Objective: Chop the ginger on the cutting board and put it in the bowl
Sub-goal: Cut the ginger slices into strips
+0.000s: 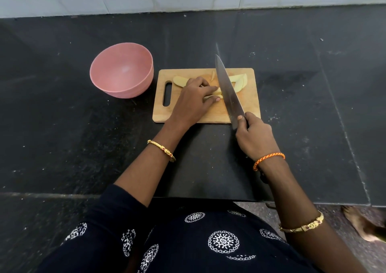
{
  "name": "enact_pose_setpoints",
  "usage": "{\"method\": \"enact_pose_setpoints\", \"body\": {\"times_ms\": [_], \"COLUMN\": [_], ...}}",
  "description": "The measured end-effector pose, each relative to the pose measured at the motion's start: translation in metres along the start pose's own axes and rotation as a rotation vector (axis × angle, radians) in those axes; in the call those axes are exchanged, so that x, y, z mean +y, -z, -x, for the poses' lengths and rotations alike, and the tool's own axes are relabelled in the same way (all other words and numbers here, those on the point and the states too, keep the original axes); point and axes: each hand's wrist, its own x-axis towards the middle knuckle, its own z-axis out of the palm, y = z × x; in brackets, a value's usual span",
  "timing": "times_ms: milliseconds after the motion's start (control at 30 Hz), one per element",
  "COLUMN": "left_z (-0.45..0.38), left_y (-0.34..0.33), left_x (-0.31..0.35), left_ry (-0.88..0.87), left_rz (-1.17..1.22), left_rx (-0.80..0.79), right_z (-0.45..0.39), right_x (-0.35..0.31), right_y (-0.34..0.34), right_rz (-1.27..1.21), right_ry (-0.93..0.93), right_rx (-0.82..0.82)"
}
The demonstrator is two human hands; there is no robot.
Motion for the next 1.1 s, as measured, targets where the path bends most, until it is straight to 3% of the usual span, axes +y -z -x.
{"method": "enact_pose_setpoints", "body": {"times_ms": [233,600,1100], "left_z": [0.007,0.006,0.004], "left_y": [0.006,0.004,-0.004], "left_x": [-0.007,-0.009,0.007], "left_ry": [0.053,0.042,0.016], "left_rz": [0.156,0.147,0.14], "left_rx": [-0.008,-0.006,0.022], "right_z": [-0.011,-0.019,-0.004], "right_x": [0.005,-0.006,-0.013], "right_y": [0.01,0.018,0.003], "right_rz": [-0.01,0.156,0.018], "right_ry": [-0.036,0.041,0.054], "right_rx": [-0.005,-0.087,0.063]}}
